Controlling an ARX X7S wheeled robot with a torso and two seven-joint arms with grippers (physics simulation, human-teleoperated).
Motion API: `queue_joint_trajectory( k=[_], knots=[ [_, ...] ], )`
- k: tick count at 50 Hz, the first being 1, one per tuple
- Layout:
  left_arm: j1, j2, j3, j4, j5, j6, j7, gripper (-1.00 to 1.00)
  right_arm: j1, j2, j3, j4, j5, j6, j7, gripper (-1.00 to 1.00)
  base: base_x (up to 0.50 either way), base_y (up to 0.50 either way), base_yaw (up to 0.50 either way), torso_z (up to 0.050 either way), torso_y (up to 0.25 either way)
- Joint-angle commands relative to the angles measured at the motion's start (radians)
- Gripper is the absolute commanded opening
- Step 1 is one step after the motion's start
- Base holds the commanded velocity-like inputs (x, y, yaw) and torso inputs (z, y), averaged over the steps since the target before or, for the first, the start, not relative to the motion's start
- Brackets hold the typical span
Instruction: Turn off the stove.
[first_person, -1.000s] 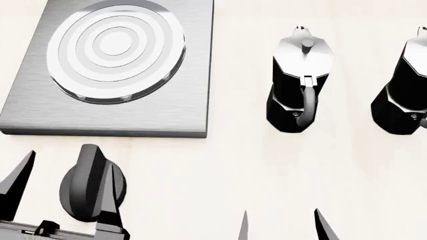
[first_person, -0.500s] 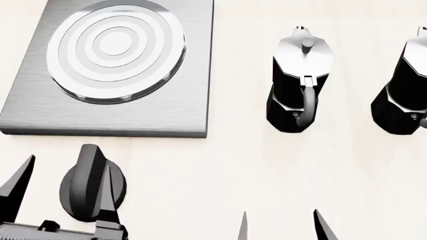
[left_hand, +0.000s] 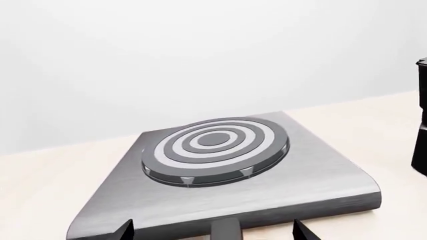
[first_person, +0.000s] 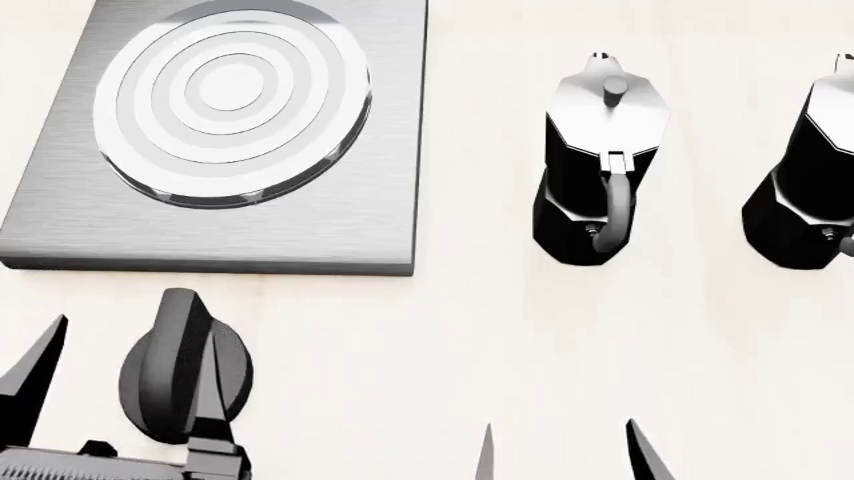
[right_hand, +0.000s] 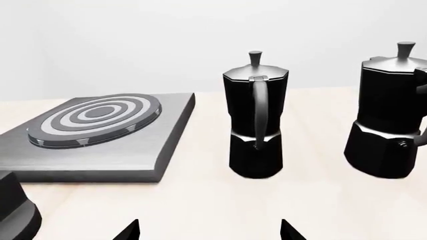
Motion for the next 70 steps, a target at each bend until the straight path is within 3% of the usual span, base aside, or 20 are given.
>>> queue_joint_trajectory(
  k=[1, 70],
  knots=[
    [-0.009, 0.004, -0.003, -0.036, -0.009, 0.014, -0.002, 1.0, 0.001, 0.002, -0.003, 0.003, 0.001, -0.003, 0.001, 1.0, 0.0, 0.0, 0.0, 0.0, 0.0],
    [-0.052, 0.022, -0.007, -0.233, -0.048, 0.072, -0.009, 1.0, 0.002, 0.016, -0.014, 0.004, 0.01, -0.011, 0.013, 1.0, 0.0, 0.0, 0.0, 0.0, 0.0]
  ],
)
